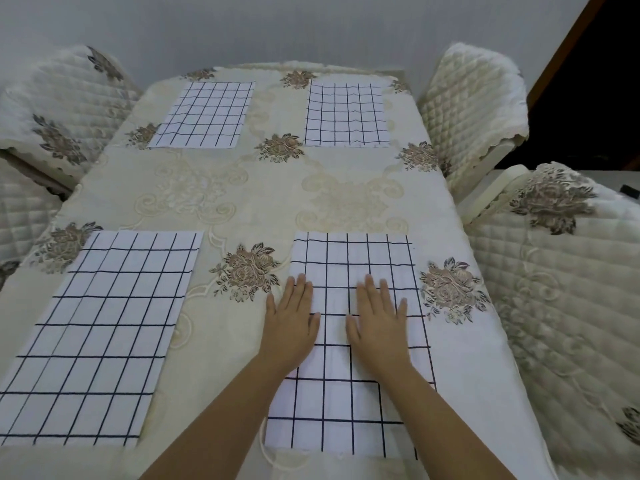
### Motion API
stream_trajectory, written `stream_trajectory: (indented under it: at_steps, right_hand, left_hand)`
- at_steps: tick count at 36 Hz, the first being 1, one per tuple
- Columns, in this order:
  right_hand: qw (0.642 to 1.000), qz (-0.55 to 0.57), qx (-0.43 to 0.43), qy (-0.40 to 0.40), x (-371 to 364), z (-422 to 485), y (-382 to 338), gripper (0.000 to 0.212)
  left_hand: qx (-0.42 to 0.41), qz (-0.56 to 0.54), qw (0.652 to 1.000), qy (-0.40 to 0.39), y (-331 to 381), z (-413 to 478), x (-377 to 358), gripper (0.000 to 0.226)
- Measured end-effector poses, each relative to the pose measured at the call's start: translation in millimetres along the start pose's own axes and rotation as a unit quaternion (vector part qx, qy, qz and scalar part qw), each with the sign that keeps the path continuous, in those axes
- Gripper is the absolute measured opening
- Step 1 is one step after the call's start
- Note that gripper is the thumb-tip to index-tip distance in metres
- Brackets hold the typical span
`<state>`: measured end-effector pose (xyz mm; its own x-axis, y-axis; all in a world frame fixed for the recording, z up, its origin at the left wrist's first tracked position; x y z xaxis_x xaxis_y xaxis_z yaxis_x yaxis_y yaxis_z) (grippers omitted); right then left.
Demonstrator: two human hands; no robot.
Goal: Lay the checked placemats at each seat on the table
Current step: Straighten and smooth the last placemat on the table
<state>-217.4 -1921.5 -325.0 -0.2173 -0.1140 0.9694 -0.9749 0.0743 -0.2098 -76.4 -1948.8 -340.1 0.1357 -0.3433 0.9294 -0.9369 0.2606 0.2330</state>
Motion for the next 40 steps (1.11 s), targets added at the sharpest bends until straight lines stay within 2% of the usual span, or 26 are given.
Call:
stream_trajectory:
  at_steps: [2, 6, 8, 11, 15, 20, 26, 28, 31, 34, 38, 40]
  right_hand:
    - [0.999, 0.002, 0.026, -0.019, -3.1, 10.8, -11.5, 0.055]
    - [0.996, -0.004, 0.066, -0.056, -14.7, 19.4, -25.3, 0.053]
    - [0.995, -0.001, 0.077, -0.056, -19.1, 17.8, -25.9, 0.051]
    - [0.997, 0.022, 0.059, -0.044, -21.4, 16.9, -17.6, 0.053]
    - [0.996, 0.047, 0.04, -0.063, -23.9, 17.8, 3.5, 0.071]
    - [0.997, 0.042, -0.044, -0.042, -14.1, 18.2, 39.2, 0.076]
    - [0.997, 0.047, -0.055, -0.03, -10.2, 16.5, 47.5, 0.078]
    - [0.996, 0.032, -0.076, -0.021, -7.4, 20.7, 45.1, 0.073]
    - [0.996, 0.009, -0.089, 0.021, -1.4, 30.5, 39.1, 0.055]
    - [0.995, -0.009, -0.099, 0.018, 6.1, 40.3, 29.6, 0.044]
    - [0.999, 0.011, -0.052, 0.008, -0.4, 58.8, 12.2, 0.042]
    - [1.0, 0.021, -0.015, 0.006, -5.5, 66.7, 2.5, 0.043]
  left_hand:
    - [0.005, 0.001, 1.0, -0.023, -1.1, 5.7, -2.1, 0.084]
    - [0.01, 0.038, 0.999, 0.011, -4.6, 8.1, -9.5, 0.056]
    - [0.002, 0.034, 0.999, 0.024, -6.8, 7.6, -10.5, 0.049]
    - [0.001, 0.04, 0.998, 0.037, -7.9, 6.8, -9.0, 0.057]
    - [-0.008, 0.062, 0.997, 0.048, -8.8, 7.0, -13.1, 0.056]
    - [-0.018, 0.055, 0.996, 0.065, -9.7, 8.1, -11.8, 0.057]
    - [-0.008, 0.059, 0.996, 0.072, -9.3, 11.3, -8.7, 0.065]
    - [-0.005, 0.071, 0.993, 0.092, -6.2, 15.2, -3.5, 0.064]
    - [-0.011, 0.087, 0.984, 0.157, -1.2, 23.8, 7.3, 0.053]
    - [-0.013, 0.115, 0.972, 0.204, 2.8, 33.8, 15.6, 0.039]
    - [-0.027, 0.133, 0.965, 0.223, 4.6, 51.2, 16.6, 0.015]
    - [-0.046, 0.097, 0.97, 0.218, 5.6, 56.6, 18.2, 0.018]
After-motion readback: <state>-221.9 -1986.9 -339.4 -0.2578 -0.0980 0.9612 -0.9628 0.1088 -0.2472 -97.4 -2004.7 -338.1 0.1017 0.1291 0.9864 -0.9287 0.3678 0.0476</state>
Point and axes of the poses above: each hand's wrist, its own z-axis towards the middle knuckle, its own x-axis out of the back of the hand, y = z × x, the point moved 4 cm from there along z, towards the middle knuckle, and after that the axes turned 7 degrees about -y, right-handed, at the moved point
